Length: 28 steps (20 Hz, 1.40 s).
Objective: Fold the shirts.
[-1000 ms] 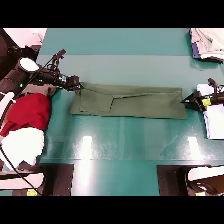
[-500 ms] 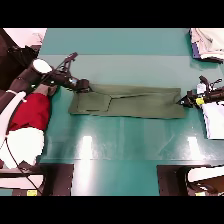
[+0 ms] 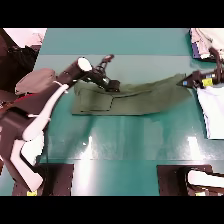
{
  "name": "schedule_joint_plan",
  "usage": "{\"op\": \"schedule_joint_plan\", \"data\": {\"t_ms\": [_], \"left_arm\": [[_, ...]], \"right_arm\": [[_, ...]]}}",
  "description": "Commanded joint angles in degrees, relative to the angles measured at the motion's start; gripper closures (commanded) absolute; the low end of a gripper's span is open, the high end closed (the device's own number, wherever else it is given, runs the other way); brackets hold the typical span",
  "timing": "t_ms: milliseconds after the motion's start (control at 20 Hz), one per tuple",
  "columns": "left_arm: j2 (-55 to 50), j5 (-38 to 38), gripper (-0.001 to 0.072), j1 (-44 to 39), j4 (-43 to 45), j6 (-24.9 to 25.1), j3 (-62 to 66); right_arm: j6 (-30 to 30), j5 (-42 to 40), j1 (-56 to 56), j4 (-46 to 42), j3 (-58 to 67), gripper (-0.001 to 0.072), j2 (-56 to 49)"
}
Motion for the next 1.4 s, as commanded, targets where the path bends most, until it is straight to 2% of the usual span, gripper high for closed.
{"op": "schedule_joint_plan", "data": {"t_ms": [0,200,600,750,900,1150,1350], "left_arm": [[-6.6,0.4,0.0680,-3.3,-0.7,-1.7,4.8],[-7.0,0.5,0.0680,-3.4,-0.5,-1.7,4.8],[-6.8,-3.0,0.0680,-2.4,-0.3,-1.5,5.7],[-6.7,-7.1,0.0681,-0.9,0.1,-1.6,8.9],[-3.6,-7.9,0.0681,1.4,2.0,-1.6,9.7],[6.3,-9.1,0.0680,10.8,13.0,-1.5,9.9],[15.1,-11.1,0.0679,21.2,13.8,-1.1,9.9]], "right_arm": [[4.9,0.4,9.7,0.5,9.8,0.0699,1.1],[6.0,-1.7,18.4,0.4,17.8,0.0699,0.4],[6.9,1.7,27.9,-0.1,35.1,0.0699,-11.1],[7.4,1.3,28.1,0.0,35.5,0.0699,-12.2],[7.3,1.7,28.4,0.0,33.7,0.0699,-12.2],[7.0,-1.0,32.4,0.1,33.1,0.0699,-14.0],[3.5,-9.9,40.0,0.6,33.1,0.0696,-19.2]]}}
